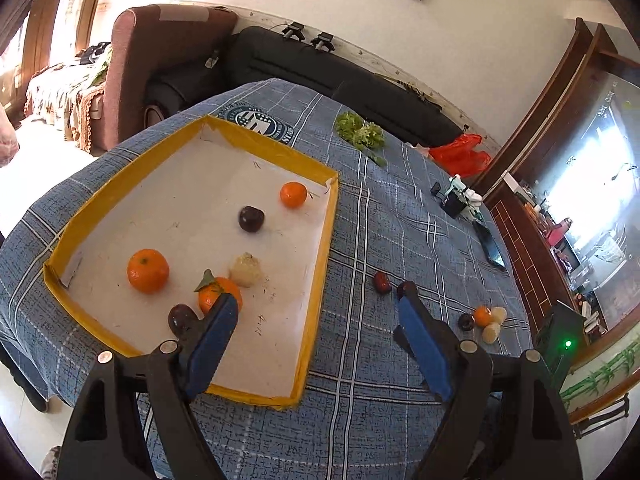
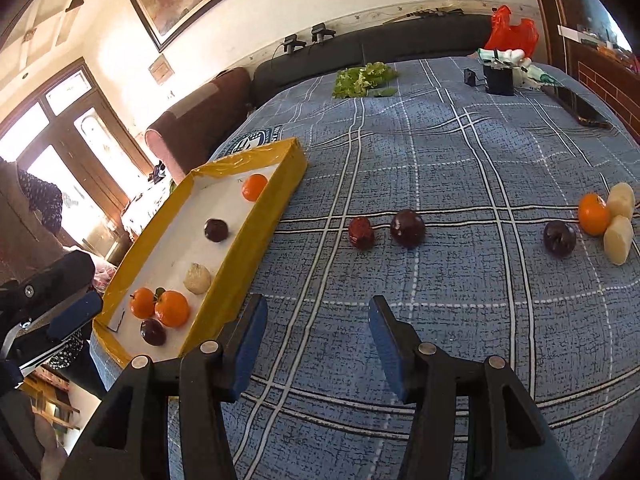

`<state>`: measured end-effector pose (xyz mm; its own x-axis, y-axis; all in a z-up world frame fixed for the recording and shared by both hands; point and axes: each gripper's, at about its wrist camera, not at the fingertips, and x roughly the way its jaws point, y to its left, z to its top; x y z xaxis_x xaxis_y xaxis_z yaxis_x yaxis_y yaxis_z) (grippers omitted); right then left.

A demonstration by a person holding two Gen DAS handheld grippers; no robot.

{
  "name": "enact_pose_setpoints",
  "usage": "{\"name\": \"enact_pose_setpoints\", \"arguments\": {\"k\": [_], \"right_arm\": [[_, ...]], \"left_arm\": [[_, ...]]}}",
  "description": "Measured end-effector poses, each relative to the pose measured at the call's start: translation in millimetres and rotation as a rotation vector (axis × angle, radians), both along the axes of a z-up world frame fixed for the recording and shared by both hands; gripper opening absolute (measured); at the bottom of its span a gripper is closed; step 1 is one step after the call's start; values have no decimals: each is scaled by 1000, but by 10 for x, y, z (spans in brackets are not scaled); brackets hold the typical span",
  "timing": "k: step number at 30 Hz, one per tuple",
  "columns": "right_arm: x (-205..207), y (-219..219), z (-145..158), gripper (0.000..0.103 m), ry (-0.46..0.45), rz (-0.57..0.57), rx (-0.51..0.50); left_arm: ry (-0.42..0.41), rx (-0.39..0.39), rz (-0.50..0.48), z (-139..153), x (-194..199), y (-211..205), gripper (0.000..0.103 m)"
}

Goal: Organize fruits
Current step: 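Move both open grippers back from the tray toward the remaining fruits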

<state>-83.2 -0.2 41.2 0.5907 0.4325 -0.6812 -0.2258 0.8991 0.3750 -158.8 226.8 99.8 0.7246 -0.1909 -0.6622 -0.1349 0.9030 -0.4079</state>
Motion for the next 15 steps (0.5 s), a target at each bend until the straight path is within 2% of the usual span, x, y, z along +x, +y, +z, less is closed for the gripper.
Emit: {"name": "enact_pose_setpoints", "arguments": {"k": [2,7,12,15], "right_arm": [[5,-162,19,57,-6,-28,5],[-69,-961,119,57,-53,-184,8],[-155,-1817,76,58,-33,-359,-25],[-135,-2066,31,59,-6,-389,-34]], "left_arm": [[0,6,1,1,-15,-4,82],[1,23,-24,-7,23,-114,83],[10,44,-129,-94,129,-427,83],[14,66,-194,-152,172,-665,83]]}}
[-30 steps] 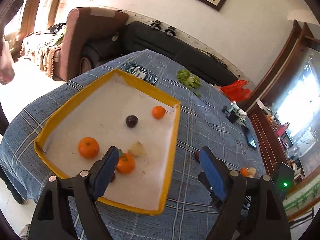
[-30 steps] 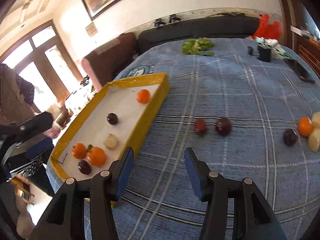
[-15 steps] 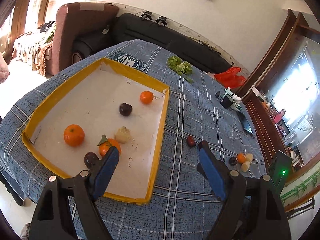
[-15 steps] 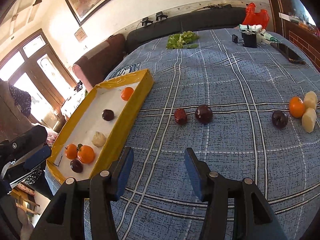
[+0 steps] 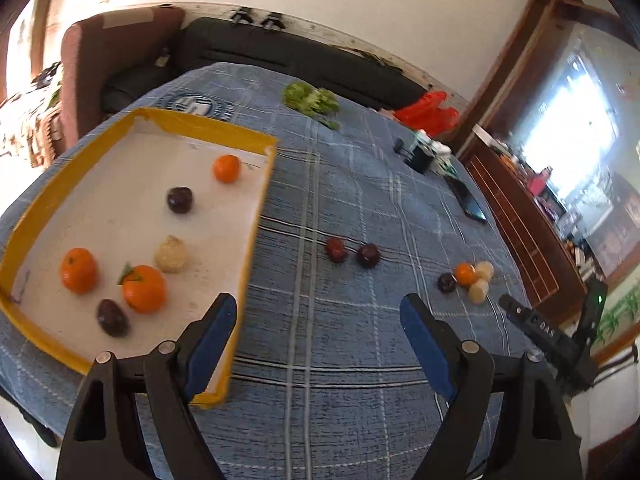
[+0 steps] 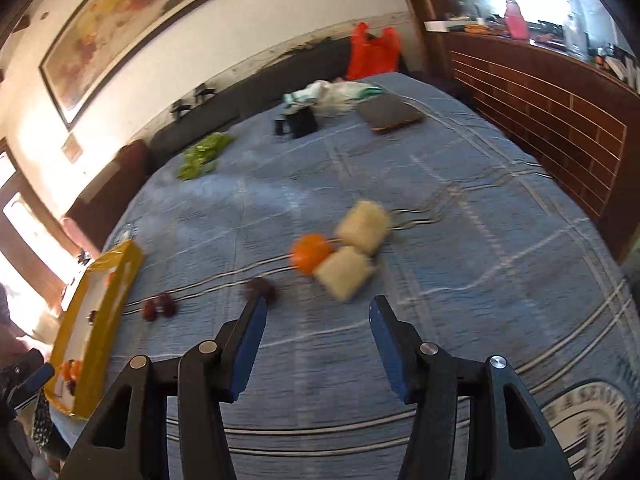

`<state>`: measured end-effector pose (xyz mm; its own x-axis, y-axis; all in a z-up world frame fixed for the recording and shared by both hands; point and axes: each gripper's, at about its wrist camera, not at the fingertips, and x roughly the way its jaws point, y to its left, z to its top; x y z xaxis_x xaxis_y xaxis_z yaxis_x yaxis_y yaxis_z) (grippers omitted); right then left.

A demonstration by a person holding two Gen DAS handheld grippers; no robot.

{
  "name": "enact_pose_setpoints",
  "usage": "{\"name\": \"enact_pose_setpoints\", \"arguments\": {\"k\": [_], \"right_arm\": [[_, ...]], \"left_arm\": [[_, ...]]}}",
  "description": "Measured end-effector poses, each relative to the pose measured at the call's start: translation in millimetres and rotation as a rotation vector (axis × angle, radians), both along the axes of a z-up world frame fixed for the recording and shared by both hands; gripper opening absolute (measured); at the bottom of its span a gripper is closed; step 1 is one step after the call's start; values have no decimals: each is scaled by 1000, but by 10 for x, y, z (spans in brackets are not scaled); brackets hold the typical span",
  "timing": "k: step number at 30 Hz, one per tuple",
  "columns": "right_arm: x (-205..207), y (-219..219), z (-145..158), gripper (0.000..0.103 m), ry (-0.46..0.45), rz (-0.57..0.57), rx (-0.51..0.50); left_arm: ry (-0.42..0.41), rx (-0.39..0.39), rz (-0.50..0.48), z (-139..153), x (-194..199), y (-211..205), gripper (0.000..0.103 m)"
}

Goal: Organize fruits
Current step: 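Move both open grippers back from the tray toward the remaining fruits, then grasp a dark plum with the left gripper while the right approaches a pale cube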

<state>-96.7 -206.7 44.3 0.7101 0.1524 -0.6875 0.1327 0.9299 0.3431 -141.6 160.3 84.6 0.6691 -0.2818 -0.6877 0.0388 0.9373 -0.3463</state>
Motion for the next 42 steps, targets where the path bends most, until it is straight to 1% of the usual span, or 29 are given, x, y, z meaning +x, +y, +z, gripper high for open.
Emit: {"name": "enact_pose_setpoints", "arguments": {"k": [3,8,11,13,14,15,16,18,20,21,24,28,29,31,32,34,39,42], "right_arm": [[78,-42,-30,58,3,17,4],[348,-42,-177,58,41,29,-10],[462,-10,-220,58,43,44,-16],[496,25,-224,58,36,59,-16],[504,32,-223,58,32,61,-22],[514,41,-223,58,28,65,-26],[513,40,-228,57,25,70,-26],[540,17,-255,52,25,71,-17],[557,-12,-278,43,29,59,-12],[554,-28,-283,42,27,57,-5],[557,-44,-285,41,23,57,8],[555,-56,-287,41,19,58,19],[550,-66,-289,41,18,58,24],[546,-69,-289,41,18,58,26],[543,-76,-290,41,18,59,26],[543,-76,-289,41,17,59,26],[545,-86,-289,42,18,59,27],[550,-85,-294,43,20,58,25]], "left_arm": [[-2,27,-54,-29,25,-225,83],[0,67,-93,-58,69,-434,81],[6,92,-110,-74,137,-530,70],[-5,100,-138,-81,213,-603,56],[-4,111,-145,-82,256,-635,53],[-2,126,-155,-87,311,-680,47],[-5,136,-167,-89,353,-718,45],[-25,173,-197,-97,465,-827,45],[-30,224,-220,-136,586,-933,45],[-30,244,-232,-162,653,-986,45],[-14,289,-260,-268,848,-1094,45],[33,305,-278,-444,1102,-1145,44],[40,314,-285,-475,1150,-1158,42],[53,340,-305,-537,1226,-1202,34],[45,365,-305,-547,1243,-1225,33],[40,385,-315,-552,1269,-1245,29],[41,434,-319,-579,1323,-1278,29],[56,444,-309,-621,1368,-1265,29]]}}
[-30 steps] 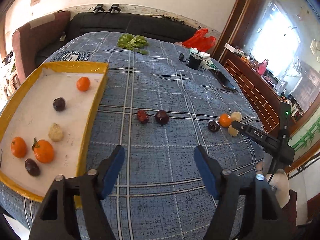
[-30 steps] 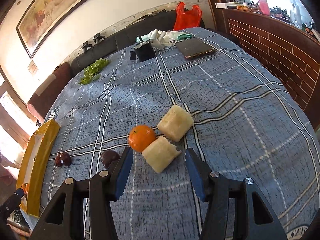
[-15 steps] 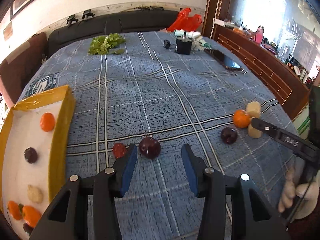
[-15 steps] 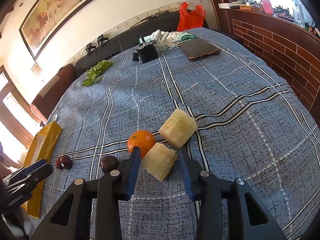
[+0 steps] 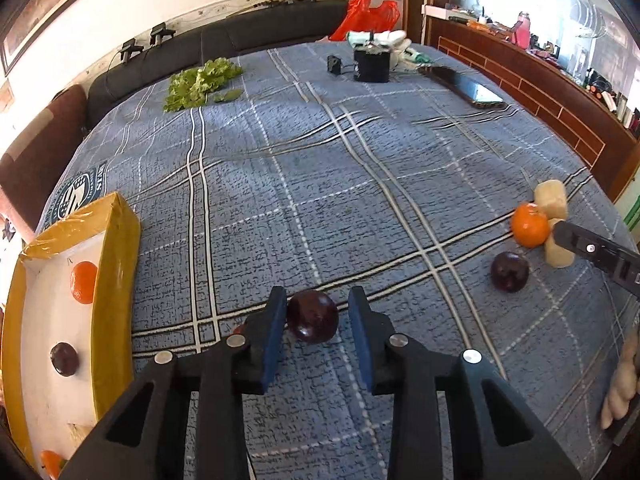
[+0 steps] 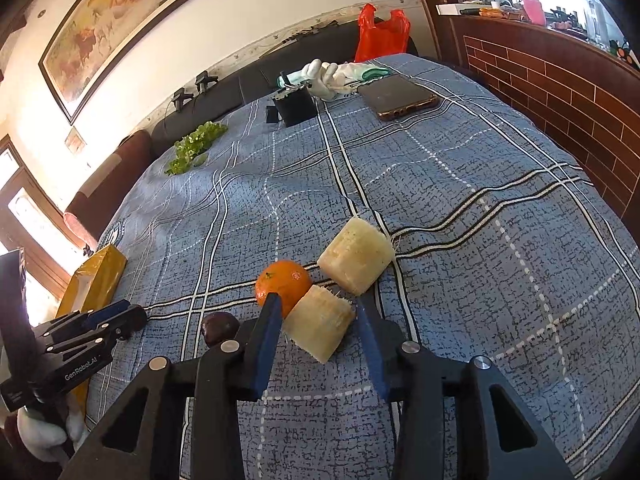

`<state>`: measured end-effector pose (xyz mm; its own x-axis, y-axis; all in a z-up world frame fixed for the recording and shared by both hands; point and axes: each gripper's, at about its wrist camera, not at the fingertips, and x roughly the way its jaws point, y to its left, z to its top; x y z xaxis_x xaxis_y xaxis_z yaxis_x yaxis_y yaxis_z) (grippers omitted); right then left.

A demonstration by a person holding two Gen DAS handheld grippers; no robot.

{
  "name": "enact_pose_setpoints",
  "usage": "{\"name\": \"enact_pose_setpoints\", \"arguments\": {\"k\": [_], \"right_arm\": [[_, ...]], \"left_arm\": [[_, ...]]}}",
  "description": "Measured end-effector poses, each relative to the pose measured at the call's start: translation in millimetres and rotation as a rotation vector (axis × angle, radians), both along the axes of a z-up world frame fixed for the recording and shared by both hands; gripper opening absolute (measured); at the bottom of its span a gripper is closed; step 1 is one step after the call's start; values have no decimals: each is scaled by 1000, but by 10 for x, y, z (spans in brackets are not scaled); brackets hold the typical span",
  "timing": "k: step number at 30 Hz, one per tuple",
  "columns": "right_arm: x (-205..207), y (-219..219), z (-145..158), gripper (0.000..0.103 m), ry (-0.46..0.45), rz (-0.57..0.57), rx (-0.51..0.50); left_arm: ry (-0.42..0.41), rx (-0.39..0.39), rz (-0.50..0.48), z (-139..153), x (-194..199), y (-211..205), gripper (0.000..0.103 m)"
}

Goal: Organize fruits
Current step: 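Grasp a dark plum with the left gripper while the right approaches a pale cube, then lift the plum toward the tray with the left gripper while the right grasps the pale cube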

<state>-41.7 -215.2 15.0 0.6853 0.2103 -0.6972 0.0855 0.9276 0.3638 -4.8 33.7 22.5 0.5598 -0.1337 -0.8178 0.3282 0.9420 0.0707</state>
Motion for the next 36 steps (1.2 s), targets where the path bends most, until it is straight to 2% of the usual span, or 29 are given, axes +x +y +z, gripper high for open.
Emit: {"name": "enact_pose_setpoints", "arguments": {"k": [2,5,9,15,19,23,29,30,31,32,34,36], "right_arm": [[12,-1,-14,44,6,3,5],[27,7,-25,45,10,7,11],[24,38,-13,43,6,8,-8],[-7,59,14,39,-12,5,-14],[-89,86,96,31,-61,6,-29],[-144,149,164,30,-85,38,-55],[-216,-73,221,30,-72,-7,-9],[-213,-97,213,31,-60,-9,-2],[-201,-110,198,37,-42,-5,0],[-195,-103,184,47,-29,3,-1],[-180,-58,155,57,-21,36,-4],[-156,26,129,59,-12,68,-30]], "left_arm": [[30,-4,-5,-62,26,0,26],[12,9,-4,-83,-14,-30,25],[-2,-24,0,-19,-97,-24,25],[-36,-119,39,232,-314,121,25],[-74,-194,100,461,-539,353,26],[-96,-276,186,649,-754,772,26],[-165,-341,283,862,-1115,1327,26],[-170,-349,291,872,-1139,1385,26],[-174,-359,298,878,-1173,1430,26],[-175,-364,302,879,-1188,1456,26],[-175,-367,314,862,-1208,1504,26],[-171,-364,330,844,-1214,1543,26]]}}
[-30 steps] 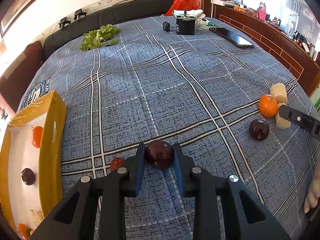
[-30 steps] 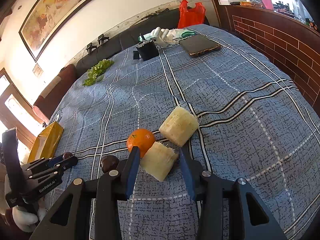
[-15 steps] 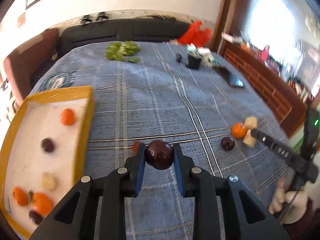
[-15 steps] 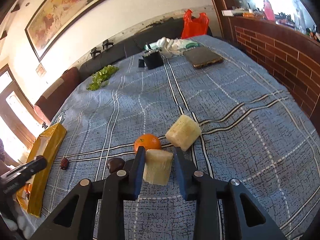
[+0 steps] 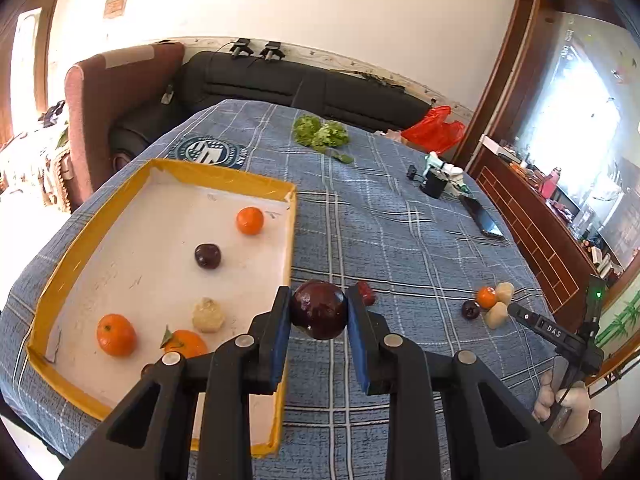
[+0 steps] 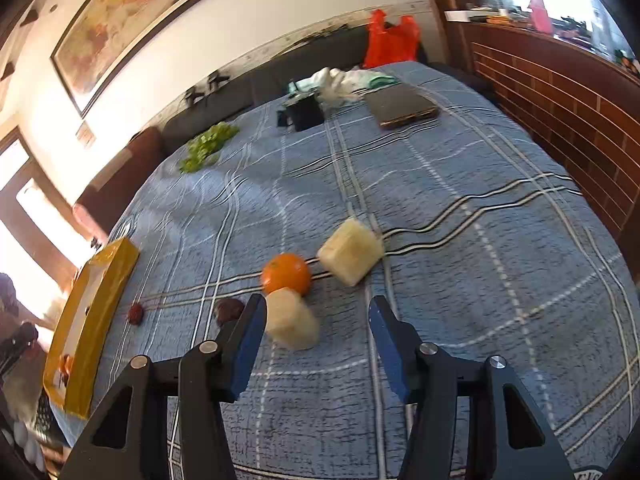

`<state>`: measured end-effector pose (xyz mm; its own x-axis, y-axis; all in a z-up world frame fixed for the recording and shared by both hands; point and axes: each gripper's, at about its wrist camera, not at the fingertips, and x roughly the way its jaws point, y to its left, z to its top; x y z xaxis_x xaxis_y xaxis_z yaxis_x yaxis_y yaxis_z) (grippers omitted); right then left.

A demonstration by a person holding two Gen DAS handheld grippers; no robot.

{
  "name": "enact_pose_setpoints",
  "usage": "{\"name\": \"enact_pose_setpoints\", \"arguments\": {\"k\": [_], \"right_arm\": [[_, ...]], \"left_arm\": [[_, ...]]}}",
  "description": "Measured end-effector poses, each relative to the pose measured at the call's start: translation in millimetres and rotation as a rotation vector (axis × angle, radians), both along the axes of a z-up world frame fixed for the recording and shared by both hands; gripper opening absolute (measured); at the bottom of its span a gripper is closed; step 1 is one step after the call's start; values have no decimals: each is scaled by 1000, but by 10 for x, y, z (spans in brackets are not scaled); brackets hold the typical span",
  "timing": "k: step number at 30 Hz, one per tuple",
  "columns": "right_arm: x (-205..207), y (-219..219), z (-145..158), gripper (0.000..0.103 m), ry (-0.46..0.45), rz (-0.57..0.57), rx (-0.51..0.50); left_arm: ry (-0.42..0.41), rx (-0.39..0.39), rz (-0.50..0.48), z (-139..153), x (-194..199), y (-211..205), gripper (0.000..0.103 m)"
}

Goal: Organize fruits
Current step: 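Lift the plum toward the tray with the left gripper while the right grasps the pale cube, then carry the plum and pale cube over the tray and open both grippers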

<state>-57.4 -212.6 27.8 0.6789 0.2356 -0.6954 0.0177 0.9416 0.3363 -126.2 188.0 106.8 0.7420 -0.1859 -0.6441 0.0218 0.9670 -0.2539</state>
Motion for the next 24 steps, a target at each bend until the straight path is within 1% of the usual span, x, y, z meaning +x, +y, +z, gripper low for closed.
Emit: {"name": "enact_pose_setpoints", "arguments": {"k": [2,6,7,8,9,11,14,17,21,24], "right_arm": [[38,97,-22,63,10,23,-31],[93,256,-64,63,22,49,-102],[104,275,-69,58,23,50,-108],[114,289,-78,37,27,55,-112],[111,300,-72,35,27,54,-118],[79,306,-52,34,17,47,-125],[12,296,9,34,6,31,-111],[-108,375,181,34,-32,42,-87],[-196,697,452,34,-93,140,-53],[-197,1148,616,35,-134,265,-8]], "left_arm": [[5,1,12,-8,-7,40,26],[11,5,45,-29,-30,141,26],[12,4,58,-41,-39,188,26],[16,2,71,-55,-49,243,26],[18,0,82,-63,-62,298,26],[22,-4,115,-75,-102,429,26],[19,-5,167,-73,-158,624,26],[18,-6,213,-87,-216,814,26],[23,-31,251,-121,-248,970,26],[16,-27,253,-108,-298,990,26]]}}
